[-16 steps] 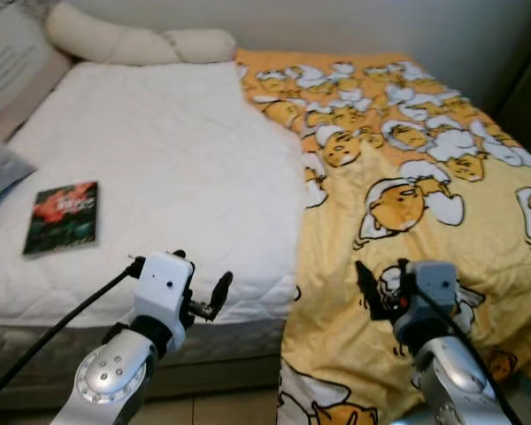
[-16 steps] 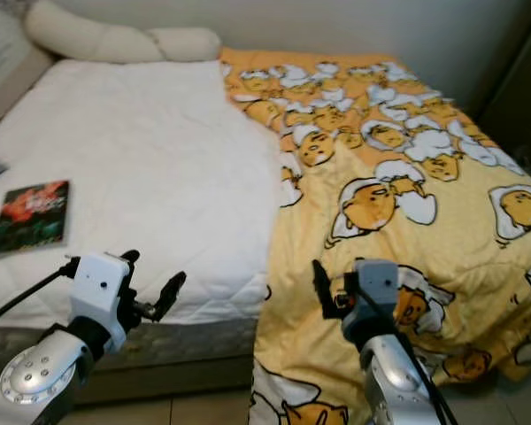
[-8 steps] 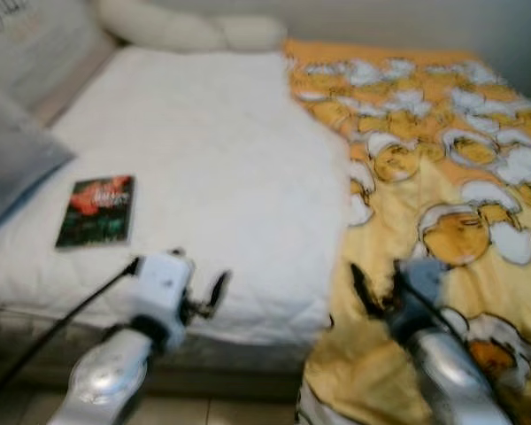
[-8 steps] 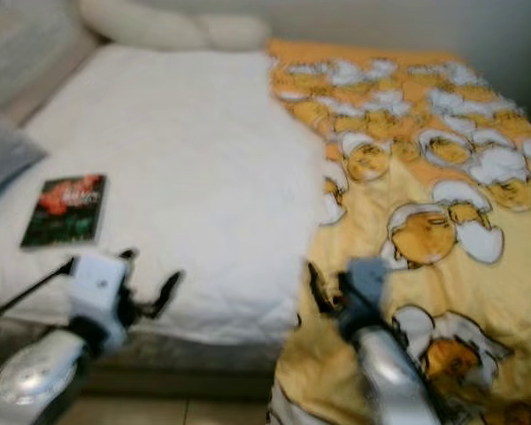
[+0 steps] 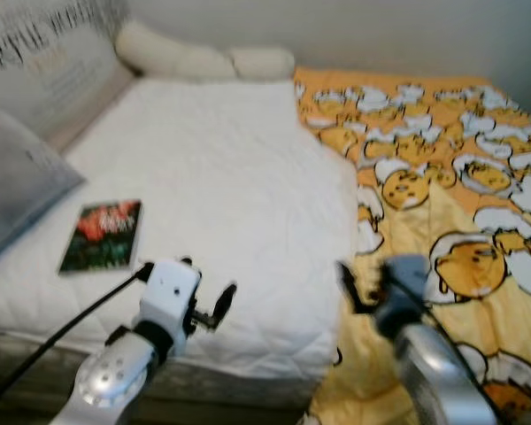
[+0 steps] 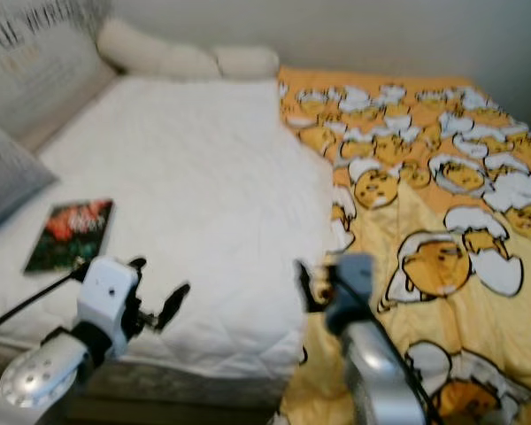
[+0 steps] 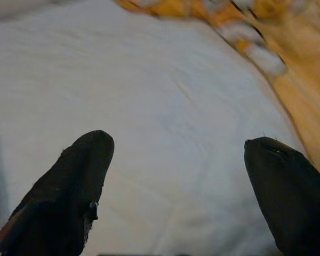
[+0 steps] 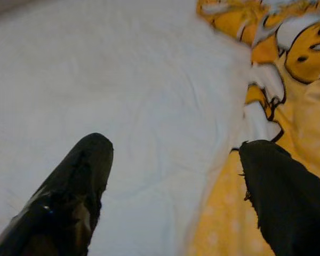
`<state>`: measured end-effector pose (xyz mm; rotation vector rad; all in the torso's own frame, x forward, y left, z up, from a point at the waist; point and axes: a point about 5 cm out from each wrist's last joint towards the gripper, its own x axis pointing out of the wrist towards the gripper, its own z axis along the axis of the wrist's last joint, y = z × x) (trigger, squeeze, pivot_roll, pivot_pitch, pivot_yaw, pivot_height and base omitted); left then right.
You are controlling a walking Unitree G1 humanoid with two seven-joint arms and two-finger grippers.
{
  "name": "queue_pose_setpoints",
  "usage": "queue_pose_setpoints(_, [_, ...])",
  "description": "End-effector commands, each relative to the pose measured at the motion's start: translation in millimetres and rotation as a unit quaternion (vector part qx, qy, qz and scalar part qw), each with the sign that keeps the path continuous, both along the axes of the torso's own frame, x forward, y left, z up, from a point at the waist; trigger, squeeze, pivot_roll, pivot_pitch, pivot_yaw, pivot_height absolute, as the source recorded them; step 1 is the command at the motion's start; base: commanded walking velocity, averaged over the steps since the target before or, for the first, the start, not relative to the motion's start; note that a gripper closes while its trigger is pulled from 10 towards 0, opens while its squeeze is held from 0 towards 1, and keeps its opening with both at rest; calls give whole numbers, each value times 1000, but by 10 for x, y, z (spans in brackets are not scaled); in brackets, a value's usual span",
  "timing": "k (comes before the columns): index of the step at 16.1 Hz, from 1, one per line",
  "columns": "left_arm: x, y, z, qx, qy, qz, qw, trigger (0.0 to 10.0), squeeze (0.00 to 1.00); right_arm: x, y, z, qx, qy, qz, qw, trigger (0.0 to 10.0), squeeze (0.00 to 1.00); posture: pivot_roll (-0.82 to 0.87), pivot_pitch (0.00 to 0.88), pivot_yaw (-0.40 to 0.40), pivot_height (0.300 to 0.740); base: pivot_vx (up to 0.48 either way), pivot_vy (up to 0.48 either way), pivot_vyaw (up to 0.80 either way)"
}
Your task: Clean up the room
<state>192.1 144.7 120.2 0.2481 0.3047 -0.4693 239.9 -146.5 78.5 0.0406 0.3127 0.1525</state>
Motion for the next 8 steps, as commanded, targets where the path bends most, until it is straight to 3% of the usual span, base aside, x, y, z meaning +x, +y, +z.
queue_pose_setpoints(1, [-40,-85,10,-4,6,-31,999,10000,192,21,-79,-43,-21,14,-14,1000,10000,1000,70,0,-14,740,0,0,0])
queue_pose_setpoints(3, [-86,-105,-10,2,22,-62,998,10000,196,141,-86,-119,-38,37,-25,998,10000,1000,71,0,-14,740,0,0,0])
queue_pose_setpoints(5, [-174,-138,-41,18,54,-127,990,10000,200,393,-95,-353,-77,102,-36,991,10000,1000,81,15,-12,740,0,0,0])
queue_pose_setpoints(7, [-194,-138,-35,26,61,-145,987,10000,200,472,-105,-455,-94,133,-28,986,10000,1000,86,19,-10,740,0,0,0])
queue_pose_setpoints(8, [-196,-129,-26,27,64,-151,986,10000,196,533,-147,-539,-98,154,-37,982,10000,0,87,21,-7,740,0,0,0])
